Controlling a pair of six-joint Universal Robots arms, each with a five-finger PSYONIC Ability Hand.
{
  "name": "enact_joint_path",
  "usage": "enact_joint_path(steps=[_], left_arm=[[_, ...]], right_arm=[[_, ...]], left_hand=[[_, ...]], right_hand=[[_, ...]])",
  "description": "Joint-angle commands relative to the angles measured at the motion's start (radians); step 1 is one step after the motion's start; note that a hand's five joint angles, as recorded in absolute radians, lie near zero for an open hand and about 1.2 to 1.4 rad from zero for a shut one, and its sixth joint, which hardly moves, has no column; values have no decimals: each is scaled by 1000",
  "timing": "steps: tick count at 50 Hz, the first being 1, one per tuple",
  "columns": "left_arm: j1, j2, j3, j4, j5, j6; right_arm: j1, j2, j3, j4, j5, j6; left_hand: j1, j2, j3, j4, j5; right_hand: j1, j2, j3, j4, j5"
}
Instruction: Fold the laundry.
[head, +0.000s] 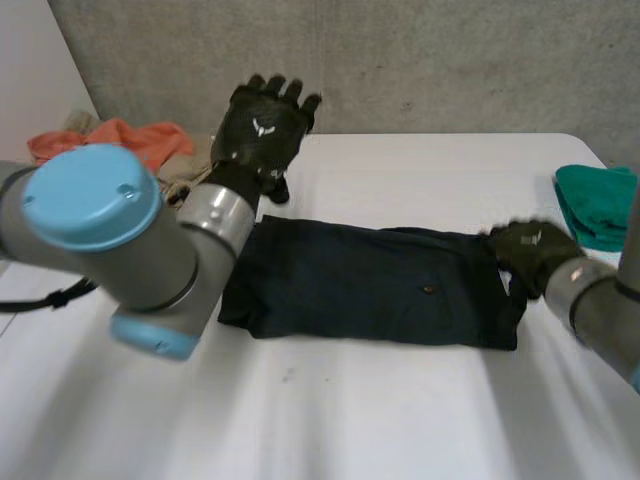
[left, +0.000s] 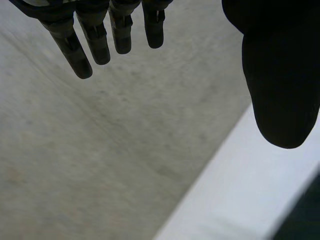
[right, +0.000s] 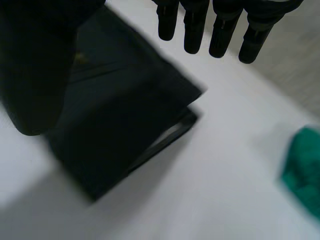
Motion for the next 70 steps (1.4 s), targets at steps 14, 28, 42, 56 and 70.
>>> enact_joint_path(steps=[14,28,42,56,70], left_arm=[[30,98,-178,-102,108,-281],[52,206,-211,-99,100,-287],[106,237,-204,-98,17,-287],[55,152,-41,-99,-12,-288],[-177,-216,238,-378,-108,-311]], right_arm=[[-63,137,162,-434,107,-55],[24,35,115,-530,145,-543],[445,236,83,-626,-285,-712],[194,-126,115,-569,-252,263],[74,219,-292,-11,-246,256]], left_hand=[[-25,-35,-37,-30,-47],[-25,-35,-37,-30,-47],[-25,-35,-37,-30,-47],[-25,-35,-37,-30,-47],[-4,-14,-15,-9,-26]], right_hand=[[1156,1128,1126,1129,1121],[1156,1128,1126,1129,1121],[-65,-94,-96,-93,-100],[-65,-94,-96,-93,-100],[-65,-94,-96,-93,-100]])
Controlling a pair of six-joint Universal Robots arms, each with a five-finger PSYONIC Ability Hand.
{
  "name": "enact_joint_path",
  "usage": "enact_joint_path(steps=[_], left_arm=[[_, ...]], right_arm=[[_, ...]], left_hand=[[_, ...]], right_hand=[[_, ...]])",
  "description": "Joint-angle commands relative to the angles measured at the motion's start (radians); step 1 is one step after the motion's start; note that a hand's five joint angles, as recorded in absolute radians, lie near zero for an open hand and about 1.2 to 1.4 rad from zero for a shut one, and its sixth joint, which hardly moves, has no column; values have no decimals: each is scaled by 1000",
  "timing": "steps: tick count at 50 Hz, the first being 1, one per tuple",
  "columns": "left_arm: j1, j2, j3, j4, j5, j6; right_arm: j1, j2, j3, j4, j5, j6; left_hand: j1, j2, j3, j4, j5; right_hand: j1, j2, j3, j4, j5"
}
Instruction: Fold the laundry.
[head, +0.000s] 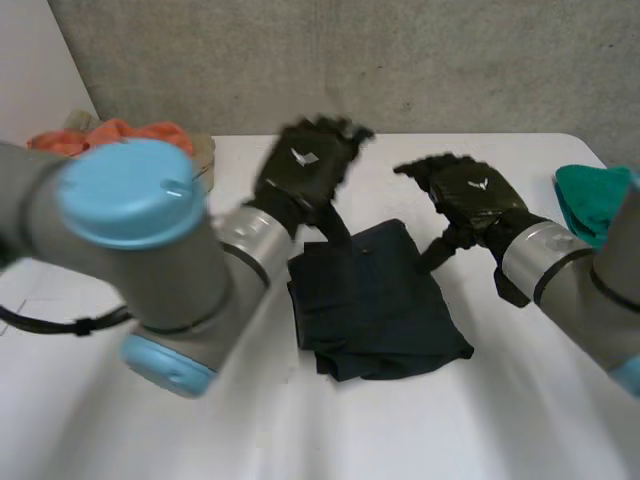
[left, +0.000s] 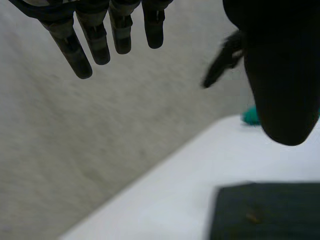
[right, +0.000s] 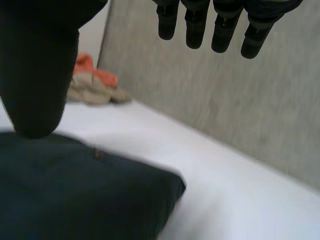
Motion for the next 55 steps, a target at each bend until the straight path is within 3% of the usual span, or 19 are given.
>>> enact_joint_path(steps=[1,8,18,21,26,29,32,33,36,37,41,44,55], left_arm=[[-63,-187,123,-177,-98,-25],[-71,-316,189,-300,-246,-23],[-37,-286,216,-424,-209,-23],[-27,-186,226,-426,-146,-26],[-8,-77,232,-411,-50,-20],[44,-19,242,-377,36,-20],[87,29,245,-343,168,-22],[99,47,248,-337,252,-22],[108,63,260,-338,403,-26],[118,67,266,-340,496,-30],[148,69,266,-371,674,-39],[158,72,262,-400,714,-39],[128,73,219,-405,714,-33]], right_arm=[[-1,250,-248,279,4,-73],[-1,431,-394,408,42,-107],[5,376,-384,388,225,-335],[14,328,-347,332,237,-343],[94,96,-122,98,245,-392],[123,9,19,-32,245,-431],[155,-54,185,-179,231,-461],[170,-64,258,-236,229,-466],[212,-58,368,-320,231,-472],[227,-54,392,-334,231,-475],[264,-6,454,-391,237,-472],[267,72,459,-458,237,-468],[266,236,344,-650,246,-477]], left_hand=[[-4,-14,-16,-9,-26],[2,-8,-10,-3,-20],[-7,-17,-19,-12,-29],[-16,-26,-27,-21,-37],[-18,-28,-30,-24,-40],[-24,-34,-36,-30,-46],[-21,-31,-33,-27,-43],[-18,-28,-30,-24,-40],[-18,-28,-30,-24,-40],[-16,-26,-27,-21,-37],[-7,-17,-19,-12,-29],[-4,-14,-16,-9,-26],[-4,-14,-16,-9,-26]], right_hand=[[-47,-33,-32,-34,-47],[-47,-33,-32,-34,-47],[-47,-33,-32,-34,-47],[-47,-33,-32,-34,-47],[-47,-33,-32,-34,-47],[-47,-33,-32,-34,-47],[-47,-33,-32,-34,-47],[-47,-33,-32,-34,-47],[-47,-33,-32,-34,-47],[-47,-33,-32,-34,-47],[-47,-33,-32,-34,-47],[-47,-33,-32,-34,-47],[-47,-33,-32,-34,-47]])
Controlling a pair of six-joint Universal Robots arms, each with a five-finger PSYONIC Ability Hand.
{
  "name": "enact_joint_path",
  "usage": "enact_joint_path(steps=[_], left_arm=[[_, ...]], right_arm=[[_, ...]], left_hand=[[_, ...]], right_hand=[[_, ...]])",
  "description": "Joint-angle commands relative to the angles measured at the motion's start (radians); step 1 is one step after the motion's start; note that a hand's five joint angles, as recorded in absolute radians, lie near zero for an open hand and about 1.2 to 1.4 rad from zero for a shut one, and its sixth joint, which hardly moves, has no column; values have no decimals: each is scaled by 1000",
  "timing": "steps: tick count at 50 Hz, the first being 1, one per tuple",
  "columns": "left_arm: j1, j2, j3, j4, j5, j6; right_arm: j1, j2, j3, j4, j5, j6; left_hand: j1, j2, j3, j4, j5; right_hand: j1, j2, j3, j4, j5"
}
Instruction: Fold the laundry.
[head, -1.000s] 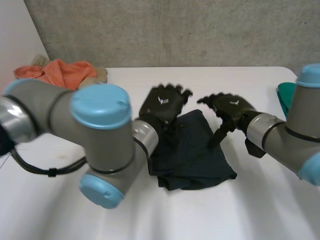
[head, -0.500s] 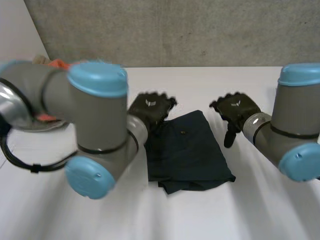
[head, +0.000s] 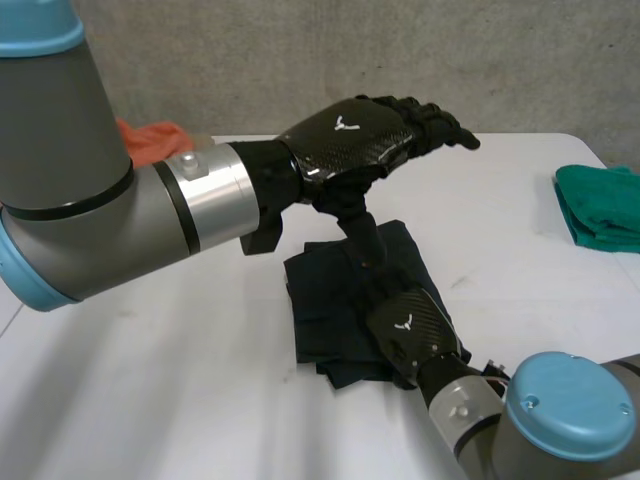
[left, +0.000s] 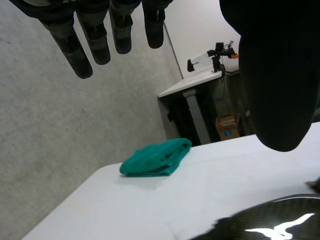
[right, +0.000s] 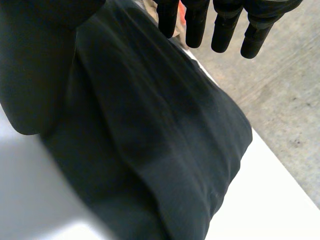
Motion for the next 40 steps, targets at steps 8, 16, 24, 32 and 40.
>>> enact_joint_path(steps=[8,16,24,32,40], left_arm=[[-21,0,-24,0,-24,-3],[-21,1,-21,0,-25,-3],[-21,58,-9,6,-48,-8],[-24,110,2,60,-71,-20],[-22,108,-9,75,-71,-74]], right_arm=[[-8,182,-230,-101,0,-4],[-29,221,-354,-75,1,7],[-143,112,-457,-72,3,21],[-414,43,-584,-71,-8,146],[-742,110,-771,-34,-210,278]], left_hand=[[-4,-14,-16,-9,-26],[-1,-11,-13,-6,-23],[-4,-14,-16,-9,-26],[-7,-17,-19,-12,-29],[-7,-17,-19,-12,-29]], right_hand=[[516,523,515,513,501],[1191,1197,1190,1188,1176],[1191,1197,1190,1188,1176],[1191,1197,1190,1188,1176],[1191,1197,1190,1188,1176]])
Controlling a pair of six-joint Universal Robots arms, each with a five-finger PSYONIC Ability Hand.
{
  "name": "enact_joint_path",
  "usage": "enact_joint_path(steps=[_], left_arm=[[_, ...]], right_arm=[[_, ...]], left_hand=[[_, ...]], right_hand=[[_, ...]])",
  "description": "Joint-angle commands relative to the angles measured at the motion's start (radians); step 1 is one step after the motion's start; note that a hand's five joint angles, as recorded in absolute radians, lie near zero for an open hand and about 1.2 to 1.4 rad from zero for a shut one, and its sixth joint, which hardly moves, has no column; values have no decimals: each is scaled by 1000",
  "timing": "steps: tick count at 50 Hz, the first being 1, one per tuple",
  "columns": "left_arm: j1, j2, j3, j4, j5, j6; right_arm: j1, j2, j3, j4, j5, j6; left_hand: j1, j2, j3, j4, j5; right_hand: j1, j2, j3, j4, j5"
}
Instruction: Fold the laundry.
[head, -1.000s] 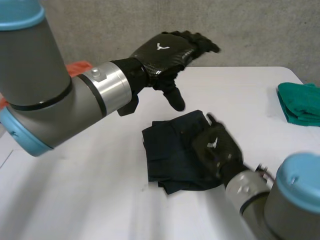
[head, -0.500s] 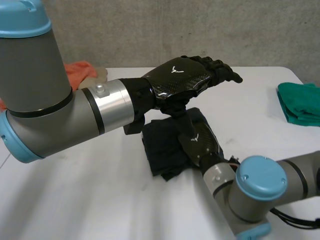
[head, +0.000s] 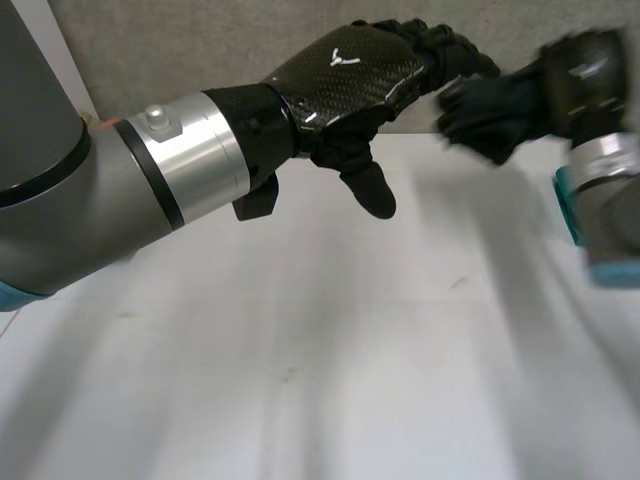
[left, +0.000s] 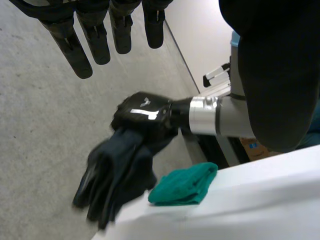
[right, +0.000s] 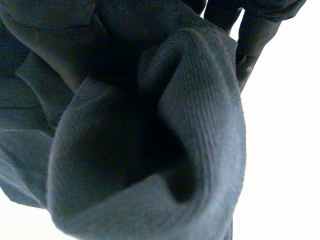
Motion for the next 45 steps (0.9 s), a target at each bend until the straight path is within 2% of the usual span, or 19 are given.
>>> enact_joint_path(steps=[1,3,11,16,19,20,21,22,25,29,30,34,37,39,41,42,45], left_arm=[[1,-4,-14,13,0,-44],[-1,-8,-18,13,0,-44],[-1,-25,-58,13,-1,-38],[1,-39,-60,13,-3,-40],[-1,-46,-60,15,-3,-43],[-1,-48,-58,15,-3,-43],[-1,-50,-58,15,-3,-43],[-2,-50,-58,15,-3,-43],[-2,-48,-55,15,-3,-41],[-4,-42,-54,15,-3,-43],[-2,-40,-54,15,-3,-43],[-8,-34,-54,15,-3,-44],[-22,-31,-54,15,-3,-46],[-28,-31,-55,15,-4,-46],[-30,-28,-57,13,-4,-46],[-30,-24,-57,13,-4,-46],[-28,-14,-49,16,-9,-47]], right_arm=[[-301,107,-182,43,-206,126],[-361,231,-279,66,-279,142],[-468,597,-606,235,-402,137],[-495,687,-654,263,-509,136],[-504,695,-648,258,-528,134],[-504,695,-645,256,-525,133],[-505,693,-644,258,-519,131],[-507,684,-634,258,-501,120],[-516,661,-613,269,-468,105],[-550,525,-523,308,-436,105],[-566,442,-466,347,-439,99],[-600,269,-353,454,-441,85],[-608,205,-309,515,-428,53],[-636,159,-297,604,-408,-20],[-662,121,-300,678,-372,-100],[-685,83,-315,737,-317,-192],[-689,37,-363,776,-197,-318]], left_hand=[[-4,-14,-16,-9,-26],[-4,-14,-16,-9,-26],[-4,-14,-16,-9,-26],[-1,-11,-13,-6,-23],[-1,-11,-13,-6,-23],[-1,-11,-13,-6,-23],[-1,-11,-13,-6,-23],[-1,-11,-13,-6,-23],[2,-8,-10,-3,-20],[2,-8,-10,-3,-20],[2,-8,-10,-3,-20],[2,-8,-10,-3,-20],[-1,-11,-13,-6,-23],[-1,-11,-13,-6,-23],[-1,-11,-13,-6,-23],[-1,-11,-13,-6,-23],[-1,-11,-13,-6,-23]], right_hand=[[337,230,235,198,289],[337,230,235,198,289],[337,230,235,198,289],[337,230,235,198,289],[337,230,235,198,289],[39,-68,-64,-100,-9],[-423,-531,-526,-562,-471],[-884,-992,-987,-1024,-933],[-884,-992,-987,-1024,-933],[-884,-992,-987,-1024,-933],[-884,-992,-987,-1024,-933],[-884,-992,-987,-1024,-933],[-884,-992,-987,-1024,-933],[-884,-992,-987,-1024,-933],[-884,-992,-987,-1024,-933],[-884,-992,-987,-1024,-933],[-884,-992,-987,-1024,-933]])
